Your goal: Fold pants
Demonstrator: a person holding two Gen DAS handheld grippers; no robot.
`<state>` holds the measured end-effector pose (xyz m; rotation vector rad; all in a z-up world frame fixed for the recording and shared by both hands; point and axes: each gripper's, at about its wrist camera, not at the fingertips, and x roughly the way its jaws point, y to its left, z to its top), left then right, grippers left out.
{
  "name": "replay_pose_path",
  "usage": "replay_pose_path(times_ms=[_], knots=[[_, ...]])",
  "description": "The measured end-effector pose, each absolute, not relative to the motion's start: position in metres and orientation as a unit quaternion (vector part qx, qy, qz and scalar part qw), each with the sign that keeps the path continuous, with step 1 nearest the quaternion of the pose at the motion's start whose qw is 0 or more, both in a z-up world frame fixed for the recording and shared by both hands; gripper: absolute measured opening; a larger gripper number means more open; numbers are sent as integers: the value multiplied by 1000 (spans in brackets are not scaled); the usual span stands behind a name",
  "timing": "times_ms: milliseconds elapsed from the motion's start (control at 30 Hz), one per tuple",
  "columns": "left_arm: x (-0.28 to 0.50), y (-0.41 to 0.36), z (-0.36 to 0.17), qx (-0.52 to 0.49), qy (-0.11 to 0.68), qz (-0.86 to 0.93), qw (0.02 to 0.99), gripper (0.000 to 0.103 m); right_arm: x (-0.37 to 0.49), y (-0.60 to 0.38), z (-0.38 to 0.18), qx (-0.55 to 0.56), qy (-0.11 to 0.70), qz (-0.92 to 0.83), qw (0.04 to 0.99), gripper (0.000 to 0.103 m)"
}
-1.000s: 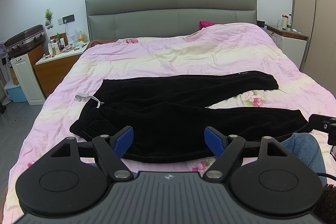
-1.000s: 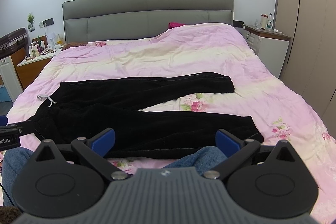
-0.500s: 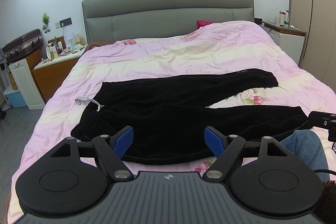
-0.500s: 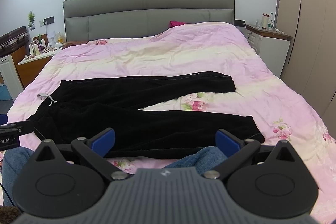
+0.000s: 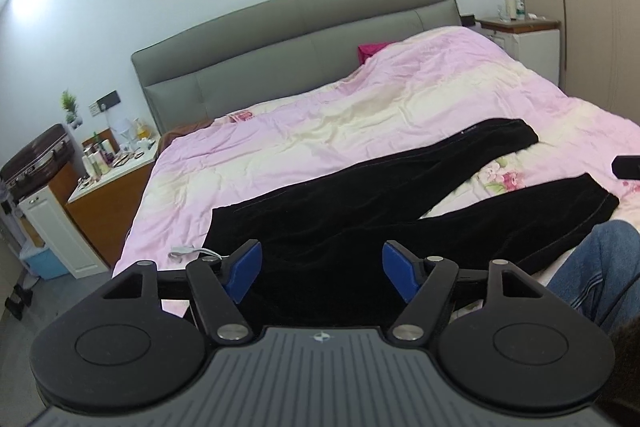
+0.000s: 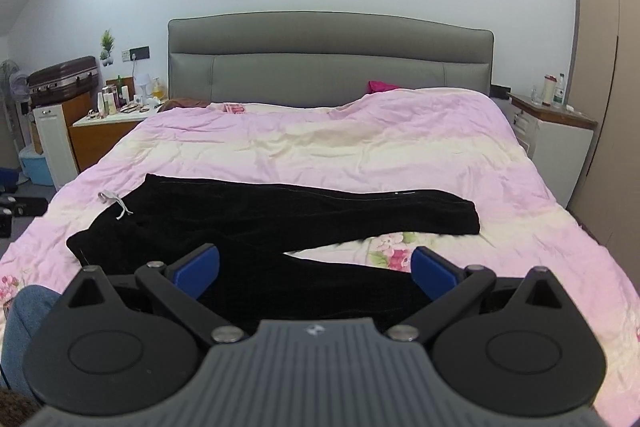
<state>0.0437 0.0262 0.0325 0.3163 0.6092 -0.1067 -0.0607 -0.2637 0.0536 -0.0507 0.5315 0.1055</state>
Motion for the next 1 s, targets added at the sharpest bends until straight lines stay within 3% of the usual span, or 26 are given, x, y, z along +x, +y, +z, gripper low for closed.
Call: replay_pose_path(times_ms=[200, 233, 300, 500, 1000], knots=[[78, 43, 32, 218, 315, -71, 921, 70, -18, -280, 52, -86, 303, 64, 947, 95], [84, 49, 29, 221, 321, -74, 918, 70, -9, -284, 50, -97, 308, 65, 944, 92], [100, 59, 22, 228, 336, -85, 910, 70, 9, -293, 45, -112, 322, 71, 937, 77], [147, 92, -18, 291, 372, -87, 877, 70, 66, -318, 8, -150, 386, 98, 905, 60], [210, 137, -159, 412, 470, -144, 767, 71, 147, -380, -149, -263, 541, 162, 783, 56]])
